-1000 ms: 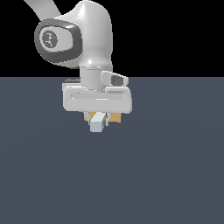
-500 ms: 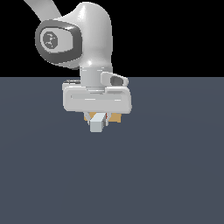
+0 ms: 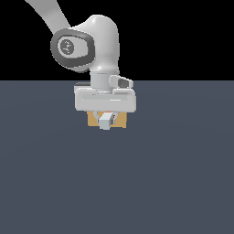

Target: Insert the peg into the horizontal hole in a box.

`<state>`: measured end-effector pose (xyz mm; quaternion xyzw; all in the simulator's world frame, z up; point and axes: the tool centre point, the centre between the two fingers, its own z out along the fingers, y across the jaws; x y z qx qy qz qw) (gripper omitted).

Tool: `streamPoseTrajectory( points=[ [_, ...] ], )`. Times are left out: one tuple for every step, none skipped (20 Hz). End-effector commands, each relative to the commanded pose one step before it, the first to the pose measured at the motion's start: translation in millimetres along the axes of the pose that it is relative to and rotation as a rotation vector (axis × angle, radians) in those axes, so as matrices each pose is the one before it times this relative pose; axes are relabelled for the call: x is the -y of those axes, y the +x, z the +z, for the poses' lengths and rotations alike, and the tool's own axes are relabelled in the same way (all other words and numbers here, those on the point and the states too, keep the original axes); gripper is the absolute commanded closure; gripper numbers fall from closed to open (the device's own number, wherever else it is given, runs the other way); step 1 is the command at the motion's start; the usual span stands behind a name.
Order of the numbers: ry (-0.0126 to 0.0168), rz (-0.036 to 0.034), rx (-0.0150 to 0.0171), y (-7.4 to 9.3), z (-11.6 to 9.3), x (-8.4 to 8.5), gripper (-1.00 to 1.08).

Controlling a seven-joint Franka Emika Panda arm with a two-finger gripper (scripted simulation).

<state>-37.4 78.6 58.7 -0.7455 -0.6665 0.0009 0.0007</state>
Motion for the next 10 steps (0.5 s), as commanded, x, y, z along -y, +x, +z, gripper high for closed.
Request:
streamPoseTrajectory(
  points=[
    [-0.00248,-0.00029,-0.00066,17.10,-1.24,-0.69,1.08],
    [0.00000,0.00000,0.00000,5.05,0.01,-0.14,1.08],
    [-0.00059,-0.00034,-0.00012,4.48,-0.34,-0.07,1.08],
    [0.00000,0.00000,0.00000,3.53,0.01,-0.19,1.08],
    [0.00000,0.00000,0.00000,2.76,0.01,-0.22,1.08],
    [-0.00058,-0.00037,-0.00007,2.19,-0.33,-0.16,1.08],
    [0.00000,0.00000,0.00000,1.20,0.00,-0.30,1.08],
    [0.00000,0.00000,0.00000,0.42,0.00,-0.35,1.08],
    [0.00000,0.00000,0.00000,-0.34,0.00,-0.37,1.08],
    [0.00000,0.00000,0.00000,-0.32,0.00,-0.15,1.08]
  ],
)
